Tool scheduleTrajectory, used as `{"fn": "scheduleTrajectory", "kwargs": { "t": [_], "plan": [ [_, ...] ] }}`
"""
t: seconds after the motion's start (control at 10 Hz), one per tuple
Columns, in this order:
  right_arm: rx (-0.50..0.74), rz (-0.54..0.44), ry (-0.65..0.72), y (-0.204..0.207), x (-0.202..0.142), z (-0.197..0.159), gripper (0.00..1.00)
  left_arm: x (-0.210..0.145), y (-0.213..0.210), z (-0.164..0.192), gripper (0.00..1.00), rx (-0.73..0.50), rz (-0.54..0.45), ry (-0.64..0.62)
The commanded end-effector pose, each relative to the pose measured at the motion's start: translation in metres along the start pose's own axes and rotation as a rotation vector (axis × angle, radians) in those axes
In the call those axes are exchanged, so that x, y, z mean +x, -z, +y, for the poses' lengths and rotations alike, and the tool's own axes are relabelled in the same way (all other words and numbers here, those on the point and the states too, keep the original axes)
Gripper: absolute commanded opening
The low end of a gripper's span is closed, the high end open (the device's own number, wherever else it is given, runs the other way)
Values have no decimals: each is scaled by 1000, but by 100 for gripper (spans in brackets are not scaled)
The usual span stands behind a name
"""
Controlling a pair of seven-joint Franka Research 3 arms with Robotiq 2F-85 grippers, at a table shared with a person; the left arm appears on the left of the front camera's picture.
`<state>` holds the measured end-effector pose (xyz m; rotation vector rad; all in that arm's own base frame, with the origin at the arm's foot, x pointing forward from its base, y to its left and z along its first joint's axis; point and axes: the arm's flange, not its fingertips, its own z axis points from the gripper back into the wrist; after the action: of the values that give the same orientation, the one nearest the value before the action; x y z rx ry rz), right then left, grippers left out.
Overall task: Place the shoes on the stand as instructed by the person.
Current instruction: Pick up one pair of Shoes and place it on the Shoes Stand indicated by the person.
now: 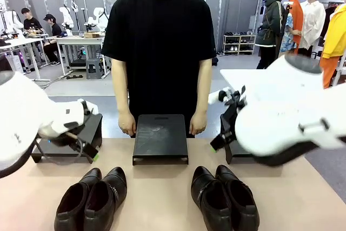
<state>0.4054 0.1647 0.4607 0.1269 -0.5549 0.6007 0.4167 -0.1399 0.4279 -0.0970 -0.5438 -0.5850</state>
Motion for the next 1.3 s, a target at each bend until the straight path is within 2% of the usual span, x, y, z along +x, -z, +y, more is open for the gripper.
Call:
{"fn": "scheduleTrajectory", "kwargs": {
  "t": [0.0,0.2,0.3,0.6,0.7,0.8,0.9,1.1,1.2],
  "plan": [
    [133,24,31,-35,4,-25,100,12,-49,32,100,-183,-5,-18],
    [350,1,113,-71,-6,-55,100,7,-91,64,100,-438,-69,-86],
    [473,-2,184,-88,-23,-78,100,-8,-115,86,100,-563,-123,-113],
    [690,-105,332,-127,-104,-143,100,-85,-163,148,100,-763,-311,-224],
    [761,-167,391,-140,-145,-167,100,-123,-173,168,100,-788,-339,-298],
    [805,-223,455,-148,-188,-186,100,-162,-183,184,100,-796,-428,-358],
    [823,-280,521,-152,-220,-200,100,-190,-185,194,100,-804,-467,-410],
    [804,-387,664,-165,-293,-219,100,-266,-196,207,100,-796,-591,-556],
    [780,-412,702,-174,-317,-218,100,-295,-203,207,100,-770,-639,-620]
  ]
}}
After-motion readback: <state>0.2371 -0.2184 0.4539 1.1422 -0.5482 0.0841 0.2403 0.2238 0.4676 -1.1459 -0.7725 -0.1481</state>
